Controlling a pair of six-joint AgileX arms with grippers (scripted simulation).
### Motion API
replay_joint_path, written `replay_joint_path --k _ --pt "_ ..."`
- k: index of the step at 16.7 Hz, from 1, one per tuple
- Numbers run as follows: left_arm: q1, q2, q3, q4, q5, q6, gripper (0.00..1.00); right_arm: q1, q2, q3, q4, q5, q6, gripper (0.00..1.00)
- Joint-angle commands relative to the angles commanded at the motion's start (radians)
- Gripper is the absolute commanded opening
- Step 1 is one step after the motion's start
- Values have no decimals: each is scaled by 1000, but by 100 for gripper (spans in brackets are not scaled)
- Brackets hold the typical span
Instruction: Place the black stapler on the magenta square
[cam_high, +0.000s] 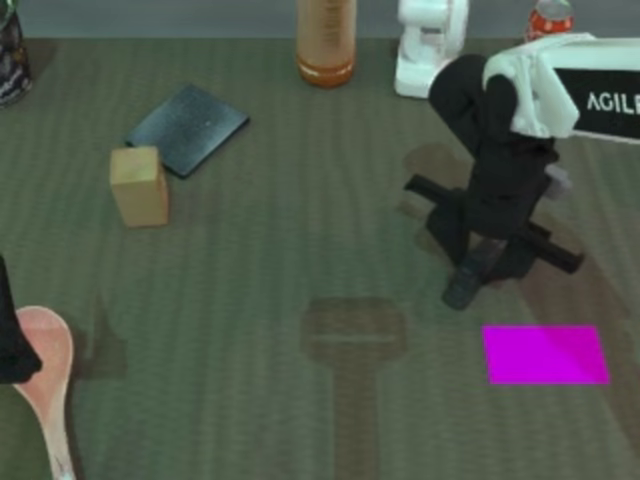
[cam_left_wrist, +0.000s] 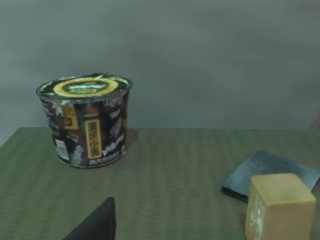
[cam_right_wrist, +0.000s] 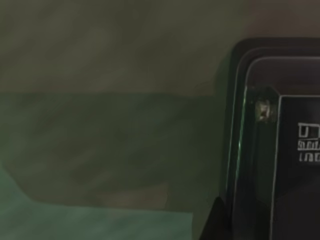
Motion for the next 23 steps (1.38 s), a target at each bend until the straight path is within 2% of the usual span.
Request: replay_joint_path --k 3,10,17,20,23 --pt "0 0 0 0 0 0 100 1 -8 37 -41 -1 2 0" --pt "0 0 0 0 0 0 100 7 -79 249 -336 -1 -3 0" --pt "0 0 0 0 0 0 100 3 -87 260 -352 -4 -12 0" --pt "0 0 0 0 0 0 100 2 -104 240 -367 -25 -105 0" --pt "0 0 0 0 0 0 100 -3 -141 196 -386 -61 -291 0"
